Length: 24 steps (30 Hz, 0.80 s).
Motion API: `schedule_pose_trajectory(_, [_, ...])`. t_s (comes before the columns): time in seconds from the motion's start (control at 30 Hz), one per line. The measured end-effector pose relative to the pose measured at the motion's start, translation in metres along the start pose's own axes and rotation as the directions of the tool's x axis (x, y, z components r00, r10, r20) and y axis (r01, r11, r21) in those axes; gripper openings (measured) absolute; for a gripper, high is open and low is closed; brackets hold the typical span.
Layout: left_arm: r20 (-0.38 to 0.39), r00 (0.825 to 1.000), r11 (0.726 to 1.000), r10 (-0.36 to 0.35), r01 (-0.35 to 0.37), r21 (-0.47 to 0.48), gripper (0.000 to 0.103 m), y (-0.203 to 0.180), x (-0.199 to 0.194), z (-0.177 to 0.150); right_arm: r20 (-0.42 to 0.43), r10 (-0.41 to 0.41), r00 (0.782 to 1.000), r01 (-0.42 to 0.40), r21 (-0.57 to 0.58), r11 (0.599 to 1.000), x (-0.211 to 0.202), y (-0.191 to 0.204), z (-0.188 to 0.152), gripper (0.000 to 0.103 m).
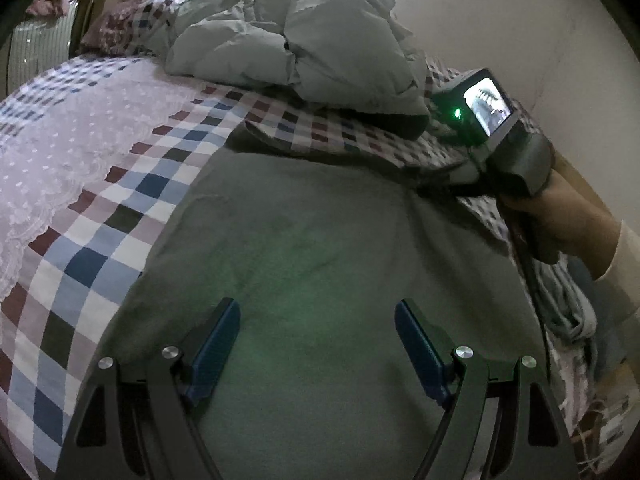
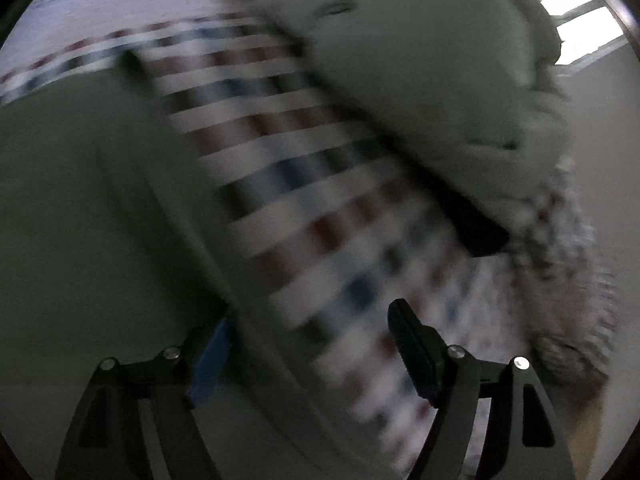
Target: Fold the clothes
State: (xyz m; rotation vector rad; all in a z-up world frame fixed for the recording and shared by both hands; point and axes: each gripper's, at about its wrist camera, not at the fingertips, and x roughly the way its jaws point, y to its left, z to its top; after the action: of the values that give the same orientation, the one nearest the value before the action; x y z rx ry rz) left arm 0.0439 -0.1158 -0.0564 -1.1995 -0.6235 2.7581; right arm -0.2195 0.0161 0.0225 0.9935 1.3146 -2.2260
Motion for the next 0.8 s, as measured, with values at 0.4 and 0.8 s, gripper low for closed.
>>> schedule_pose_trajectory(0.4, [-0.002, 0.999, 0.997, -0.041, 0.041, -0.065, 0.083, 0.007, -0.008, -0.001, 0.047, -0.028, 0.999, 0.014, 0.271, 0.962, -0.047, -0.035, -0.007, 0.080])
schedule_pose_trajectory(0.8, [0.075, 0.994, 0.979, -0.084, 0.096, -0.178, 0.083, 0.051, -0.055, 0.002, 0.206, 0.142, 0.968, -0.223, 0.453, 0.863, -0.171, 0.043, -0.095, 0.081])
